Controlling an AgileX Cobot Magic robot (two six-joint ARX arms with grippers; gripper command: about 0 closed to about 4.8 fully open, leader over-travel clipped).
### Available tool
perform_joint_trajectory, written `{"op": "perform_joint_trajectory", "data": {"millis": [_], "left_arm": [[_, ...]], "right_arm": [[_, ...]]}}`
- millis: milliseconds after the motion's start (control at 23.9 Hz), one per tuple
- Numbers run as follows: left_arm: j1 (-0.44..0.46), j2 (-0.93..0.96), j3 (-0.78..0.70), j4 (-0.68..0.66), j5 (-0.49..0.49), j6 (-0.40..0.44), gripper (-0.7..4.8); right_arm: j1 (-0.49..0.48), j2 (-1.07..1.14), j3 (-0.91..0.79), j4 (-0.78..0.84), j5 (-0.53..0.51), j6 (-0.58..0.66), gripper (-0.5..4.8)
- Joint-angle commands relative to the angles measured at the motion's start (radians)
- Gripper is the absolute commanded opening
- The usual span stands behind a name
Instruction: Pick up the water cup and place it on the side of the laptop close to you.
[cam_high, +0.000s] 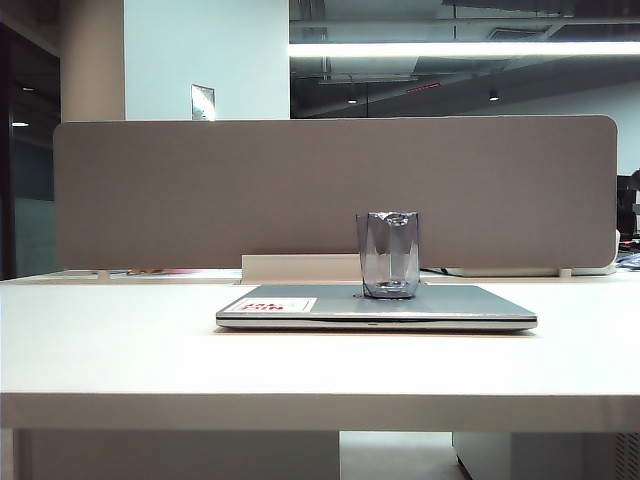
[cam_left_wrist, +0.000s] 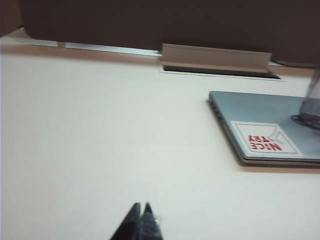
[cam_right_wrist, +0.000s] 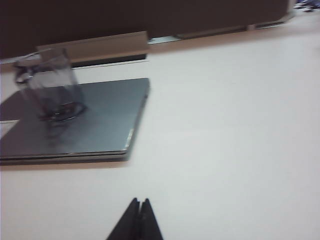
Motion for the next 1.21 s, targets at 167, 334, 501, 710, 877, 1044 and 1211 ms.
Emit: {"op": "perform_joint_trajectory", "data": {"millis": [167, 334, 501, 710, 877, 1044, 1211], "left_arm": [[-0.001, 0.001, 0.006, 0.023, 0.098, -0.003, -0.04], [-0.002, 0.001, 0.011, 0.086, 0.179, -0.010, -0.04], [-0.003, 0.002, 0.055, 0.088, 0.198, -0.030, -0.05], [-0.003, 0.056, 0.164, 0.089, 0.205, -0.029, -0.04], [-0.003, 0.167, 0.254, 0.108, 0.251, -0.029, -0.05], [-0.005, 0.332, 0.327, 0.220, 0.320, -0.029, -0.04], [-0.038, 0.472, 0.356, 0.343, 0.338, -0.029, -0.04]], "right_arm": [[0.001, -0.002, -0.003, 0.053, -0.183, 0.016, -0.06], [0.002, -0.002, -0.002, 0.072, -0.223, 0.016, -0.05], [0.001, -0.002, -0.002, 0.071, -0.222, 0.016, -0.05], [0.001, -0.002, -0.003, 0.071, -0.222, 0.016, -0.05], [0.001, -0.002, -0.003, 0.071, -0.222, 0.016, -0.05], [0.001, -0.002, -0.003, 0.071, -0.218, 0.016, -0.05], [0.001, -0.002, -0.003, 0.071, -0.218, 0.016, -0.05]]}}
